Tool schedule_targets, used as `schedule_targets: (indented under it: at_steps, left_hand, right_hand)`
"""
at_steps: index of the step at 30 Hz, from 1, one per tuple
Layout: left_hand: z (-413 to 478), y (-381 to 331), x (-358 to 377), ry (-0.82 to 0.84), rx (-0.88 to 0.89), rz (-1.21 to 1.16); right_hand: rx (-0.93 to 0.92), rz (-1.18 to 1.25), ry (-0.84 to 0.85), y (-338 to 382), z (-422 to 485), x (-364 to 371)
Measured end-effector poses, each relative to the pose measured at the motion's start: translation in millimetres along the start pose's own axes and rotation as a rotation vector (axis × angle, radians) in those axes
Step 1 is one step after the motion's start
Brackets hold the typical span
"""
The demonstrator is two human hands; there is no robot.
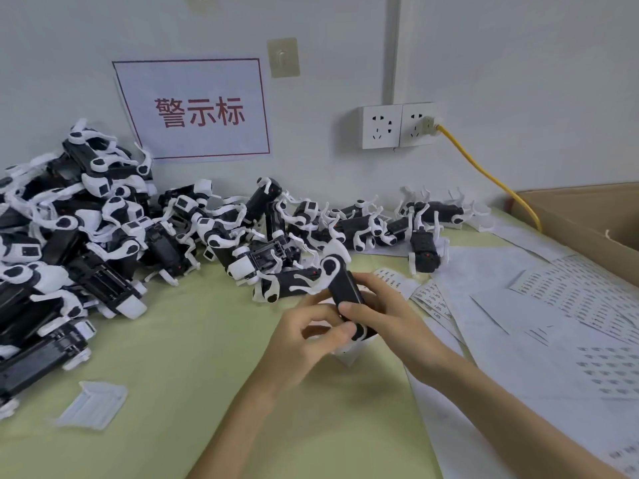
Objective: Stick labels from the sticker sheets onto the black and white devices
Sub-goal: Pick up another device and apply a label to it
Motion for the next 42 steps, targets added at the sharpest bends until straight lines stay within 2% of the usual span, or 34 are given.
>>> schedule_targets:
  at_steps: [5,9,12,15,20,23,31,36,42]
  left_hand:
    - [2,20,5,0.015,-0.223,-0.251]
    - [1,27,8,0.001,-0.282,-0.349]
    - [2,29,3,-0.040,-0.278,-0.382]
    - [2,24,6,0.009,-0.246,-0.356]
    - [0,17,9,0.008,-0.226,-0.409]
    - [0,16,7,0.009,-0.196,-0.369]
    - [1,26,8,-0.021,-0.201,-0.144]
    - [0,26,12,0.020,-0.214,-0.062]
    - [-3,18,19,0.094,-0.206,-0.098]
  right_hand:
    - [-0.094,0.009,-0.057,10,0,-1]
    - [-0.071,0.113,-0.013,12,-2,2]
    - [-0.045,0.181,0.034,13,-2,5]
    - [-0.046,0.234,0.096,16,-3,9]
    - [-0.038,0.210,0.155,17,-3,13]
    - [-0.066,0.140,0.160,19,-3,11]
    - [-0.105,0.011,-0.007,19,0,-3]
    - [-0.062,0.066,-0.015,16,1,-6]
    - [0.079,0.209,0.038,7,2,-11]
Point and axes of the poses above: each hand's wrist, its own z-axis towards the middle knuckle, its own x-axis out of the palm, y = z × x, the point moved 9 cm from there along z, towards the middle knuckle, and after that the axes turned 8 degrees about -x, right-handed, at the moved point
